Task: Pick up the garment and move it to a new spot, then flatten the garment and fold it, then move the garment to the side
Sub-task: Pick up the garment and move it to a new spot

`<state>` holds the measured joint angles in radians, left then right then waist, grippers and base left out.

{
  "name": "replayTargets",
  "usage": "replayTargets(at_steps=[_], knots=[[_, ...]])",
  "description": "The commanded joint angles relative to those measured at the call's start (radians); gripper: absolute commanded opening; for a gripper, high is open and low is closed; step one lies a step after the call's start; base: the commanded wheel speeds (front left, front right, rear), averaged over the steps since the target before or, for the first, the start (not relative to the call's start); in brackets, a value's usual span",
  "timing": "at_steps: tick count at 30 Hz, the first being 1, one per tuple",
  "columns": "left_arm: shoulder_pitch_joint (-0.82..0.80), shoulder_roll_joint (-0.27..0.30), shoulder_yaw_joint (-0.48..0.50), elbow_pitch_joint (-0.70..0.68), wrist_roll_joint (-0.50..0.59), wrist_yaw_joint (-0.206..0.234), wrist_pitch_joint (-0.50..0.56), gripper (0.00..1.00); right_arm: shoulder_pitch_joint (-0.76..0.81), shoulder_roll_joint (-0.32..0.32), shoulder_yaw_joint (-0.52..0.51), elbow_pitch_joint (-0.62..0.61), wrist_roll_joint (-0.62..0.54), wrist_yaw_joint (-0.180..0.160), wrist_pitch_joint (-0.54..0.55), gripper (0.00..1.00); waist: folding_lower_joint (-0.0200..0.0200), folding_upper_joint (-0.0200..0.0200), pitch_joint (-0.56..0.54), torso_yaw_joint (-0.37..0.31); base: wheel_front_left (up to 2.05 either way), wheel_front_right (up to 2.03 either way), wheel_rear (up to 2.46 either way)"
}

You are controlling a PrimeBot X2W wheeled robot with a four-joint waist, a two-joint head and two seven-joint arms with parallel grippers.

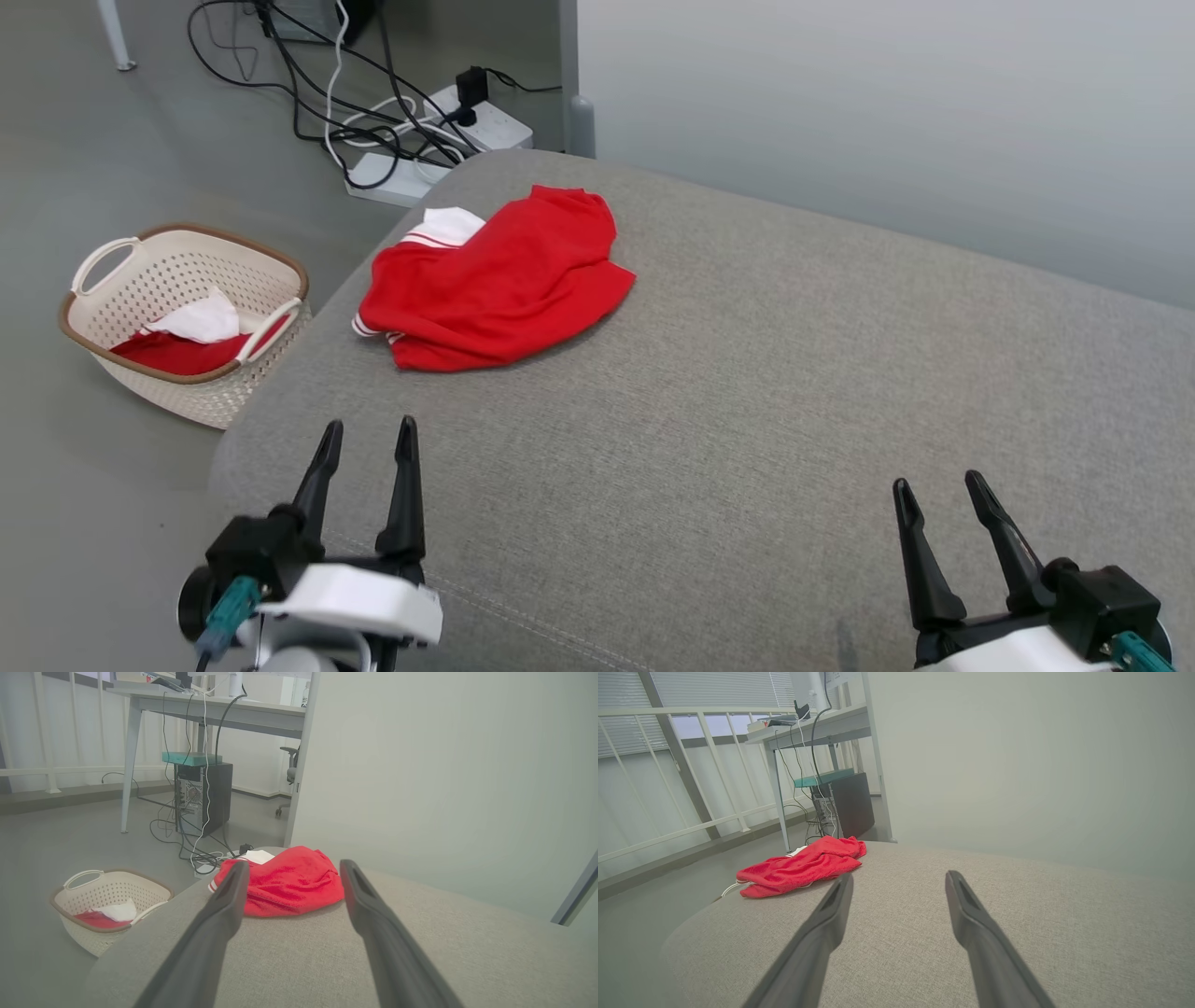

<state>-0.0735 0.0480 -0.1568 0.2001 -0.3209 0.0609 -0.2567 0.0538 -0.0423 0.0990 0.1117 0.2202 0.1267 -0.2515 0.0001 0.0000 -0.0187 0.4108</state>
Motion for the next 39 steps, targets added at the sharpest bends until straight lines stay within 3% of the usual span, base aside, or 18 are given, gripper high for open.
replayTargets(at_steps=[1,9,28,39], knots=[[-0.078,0.002,0.024,-0.001,-0.014,0.017,-0.005,1.0,-0.049,-0.019,0.026,-0.023,-0.004,0.004,-0.01,1.0,-0.0001,0.0,0.023,-0.021,0.0,0.0,0.0],[-0.296,0.002,0.015,0.183,-0.042,0.064,0.005,1.0,-0.098,-0.054,0.043,-0.025,0.002,0.004,-0.01,1.0,-0.0001,0.0,0.119,-0.102,0.0,0.0,0.0],[-0.773,0.049,0.03,0.744,-0.073,0.009,0.049,1.0,-0.233,-0.087,0.084,-0.029,0.007,0.004,-0.01,1.0,-0.0001,0.0,0.33,-0.232,0.0,0.0,0.0],[-0.916,0.131,0.003,1.009,-0.053,-0.003,0.124,1.0,-0.274,-0.095,0.098,-0.04,0.042,0.004,-0.01,1.0,-0.0001,0.0,0.389,-0.309,0.0,0.0,0.0]])
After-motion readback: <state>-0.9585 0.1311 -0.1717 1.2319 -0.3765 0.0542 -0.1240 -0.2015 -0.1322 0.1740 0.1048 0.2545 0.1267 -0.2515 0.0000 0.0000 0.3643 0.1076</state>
